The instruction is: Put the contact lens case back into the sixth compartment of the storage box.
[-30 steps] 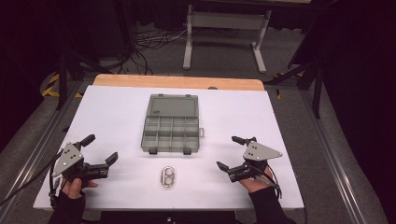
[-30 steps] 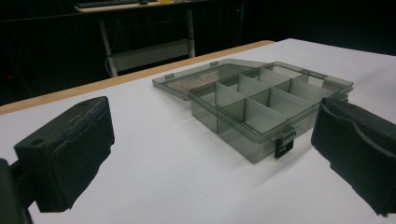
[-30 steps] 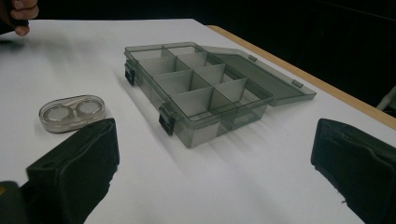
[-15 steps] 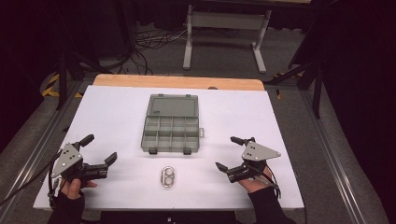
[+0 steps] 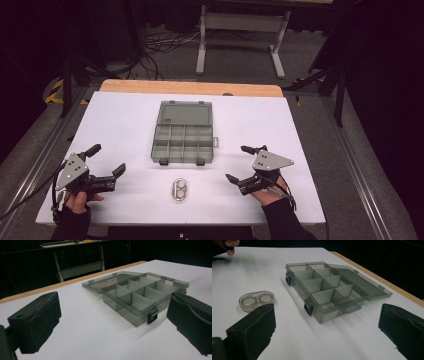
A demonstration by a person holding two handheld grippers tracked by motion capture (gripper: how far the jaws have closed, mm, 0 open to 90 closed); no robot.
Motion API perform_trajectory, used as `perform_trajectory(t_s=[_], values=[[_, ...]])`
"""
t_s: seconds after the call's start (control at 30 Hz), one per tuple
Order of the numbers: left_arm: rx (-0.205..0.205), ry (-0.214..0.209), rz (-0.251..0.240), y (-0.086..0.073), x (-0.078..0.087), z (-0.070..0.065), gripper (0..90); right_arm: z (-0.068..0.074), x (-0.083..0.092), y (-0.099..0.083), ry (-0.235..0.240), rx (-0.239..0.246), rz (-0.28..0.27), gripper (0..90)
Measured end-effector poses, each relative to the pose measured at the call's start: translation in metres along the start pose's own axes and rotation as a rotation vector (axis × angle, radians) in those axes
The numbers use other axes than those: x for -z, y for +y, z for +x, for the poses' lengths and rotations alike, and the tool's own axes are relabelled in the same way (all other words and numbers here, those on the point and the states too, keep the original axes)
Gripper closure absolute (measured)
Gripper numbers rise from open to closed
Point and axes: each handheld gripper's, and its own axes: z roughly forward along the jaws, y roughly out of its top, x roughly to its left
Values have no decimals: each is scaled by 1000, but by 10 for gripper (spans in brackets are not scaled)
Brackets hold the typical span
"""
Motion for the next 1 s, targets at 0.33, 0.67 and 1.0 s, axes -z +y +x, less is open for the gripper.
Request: perform_trajectory(t_s=[0.33,0.67,1.0], values=[[-3,-2,-2,0,1,0,3,5,-21,20,61,33,-10,18],[-7,-5,-1,0,1,0,3,11,-42,36,122,70,1,18],[-10,-5,0,1,1,0,3,16,-58,47,168,104,5,18]])
